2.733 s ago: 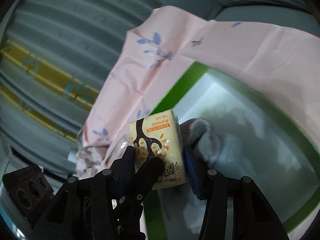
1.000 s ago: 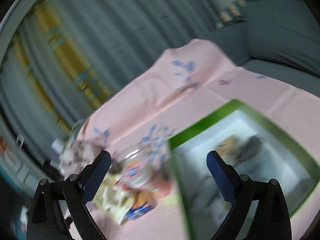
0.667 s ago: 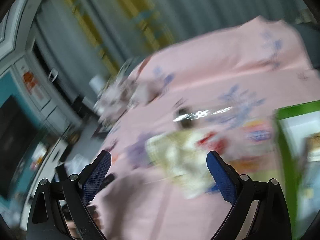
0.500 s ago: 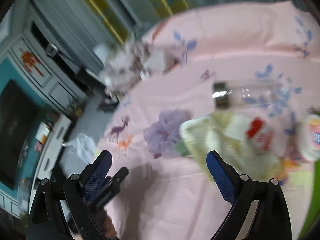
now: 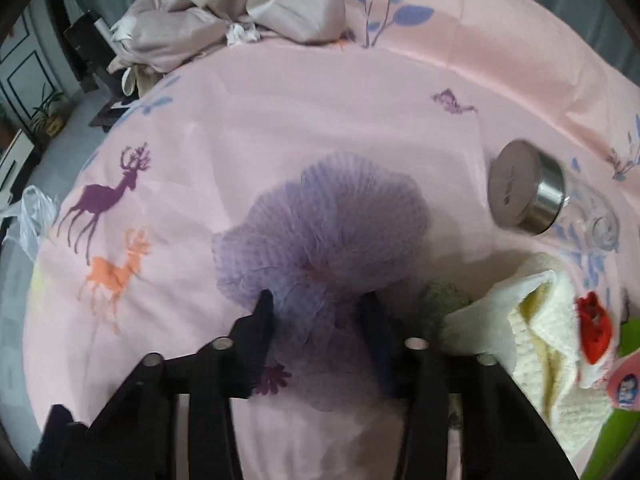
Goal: Organize soft objects
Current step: 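Grasp the purple mesh bath pouf with the right gripper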
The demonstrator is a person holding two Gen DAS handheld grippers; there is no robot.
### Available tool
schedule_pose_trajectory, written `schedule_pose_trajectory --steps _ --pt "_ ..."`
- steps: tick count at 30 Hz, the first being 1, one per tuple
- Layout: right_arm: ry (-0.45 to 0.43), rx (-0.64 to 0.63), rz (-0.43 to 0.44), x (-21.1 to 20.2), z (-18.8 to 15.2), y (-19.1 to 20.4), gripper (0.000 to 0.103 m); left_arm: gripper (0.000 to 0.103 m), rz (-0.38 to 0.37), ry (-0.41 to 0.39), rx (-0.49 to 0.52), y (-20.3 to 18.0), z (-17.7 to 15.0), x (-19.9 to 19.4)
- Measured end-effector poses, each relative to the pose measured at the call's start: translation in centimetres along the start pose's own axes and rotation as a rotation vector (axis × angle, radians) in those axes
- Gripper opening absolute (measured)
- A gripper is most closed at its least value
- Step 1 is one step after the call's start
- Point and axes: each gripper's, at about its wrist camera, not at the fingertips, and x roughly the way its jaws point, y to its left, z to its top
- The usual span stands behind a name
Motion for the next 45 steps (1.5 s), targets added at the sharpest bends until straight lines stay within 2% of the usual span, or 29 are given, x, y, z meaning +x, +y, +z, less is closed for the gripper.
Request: schedule_pose_trajectory --steps 1,4,9,12,15,18,20,23,26,27,28,29,30,31,34,38,42,45 --pt "-0.003 0.011 0.008 -0.1 -0.1 -0.3 0.028 0.048 -0.002 0.002 -0.002 0.1 0.0 0.0" --pt "-0.017 0.029 0.064 -1.4 -0.3 -1.5 0.017 0.048 -0.007 0.002 0.001 -0.1 0.0 0.0" --pt "-0.093 0.032 0.228 -6.4 -1.9 -2.9 0.017 0.048 -0.005 -0.009 0.021 -0.6 -0.2 -0.4" --pt "-0.161 0.017 0.301 -10.4 -4.7 -4.3 0.016 0.048 -0.004 -0.005 0.024 -0.7 -0.3 -0.4" --pt "-0.231 -0.041 0.266 -13.6 -7.8 -5.5 0.016 0.048 -0.004 -0.002 0.035 -1.0 -0.5 -0.4" --pt "-0.250 -0.073 0.242 -15.5 -10.4 -6.6 0.016 0.048 -0.007 0.007 0.058 -1.5 -0.9 -0.4" --pt "-0.225 -0.085 0.231 -15.7 -12.1 -7.6 0.016 0.048 -0.013 0.015 0.071 -1.9 -1.3 -0.3" --pt "-0.164 -0.093 0.132 -14.4 -13.8 -8.6 0.016 0.048 -0.022 0.024 0.100 -2.8 -1.9 -0.2" --pt "-0.072 -0.091 0.140 -12.6 -14.7 -9.5 0.018 0.048 -0.032 0.032 0.131 -3.5 -2.7 -0.2" --pt "-0.047 -0.068 0.149 -12.1 -15.0 -9.9 0.021 0.048 -0.042 0.037 0.137 -3.7 -2.9 -0.2" --pt "-0.026 -0.043 0.144 -11.7 -15.0 -10.3 0.034 0.048 -0.060 0.047 0.145 -4.0 -3.1 -0.2" --pt "-0.014 -0.020 0.121 -11.5 -14.9 -10.8 0.043 0.048 -0.071 0.055 0.149 -4.2 -3.2 -0.3" --pt "-0.026 -0.013 0.096 -11.8 -15.0 -11.2 0.059 0.048 -0.094 0.067 0.158 -4.4 -3.4 -0.3" --pt "-0.052 -0.009 0.078 -12.3 -15.0 -11.5 0.068 0.048 -0.112 0.078 0.168 -4.6 -3.6 -0.3" --pt "-0.146 0.032 0.095 -14.6 -15.2 -13.4 0.077 0.045 -0.211 0.118 0.207 -5.6 -4.2 -0.4" --pt "-0.215 0.193 0.179 -15.8 -15.2 -16.8 0.082 0.043 -0.376 0.176 0.250 -7.2 -5.1 -0.8" --pt "-0.157 0.324 0.316 -14.2 -15.3 -18.8 0.082 0.041 -0.500 0.269 0.358 -9.5 -6.9 -1.1" --pt "-0.091 0.379 0.414 -12.3 -15.4 -18.9 0.082 0.040 -0.536 0.347 0.429 -10.8 -8.4 -0.7"
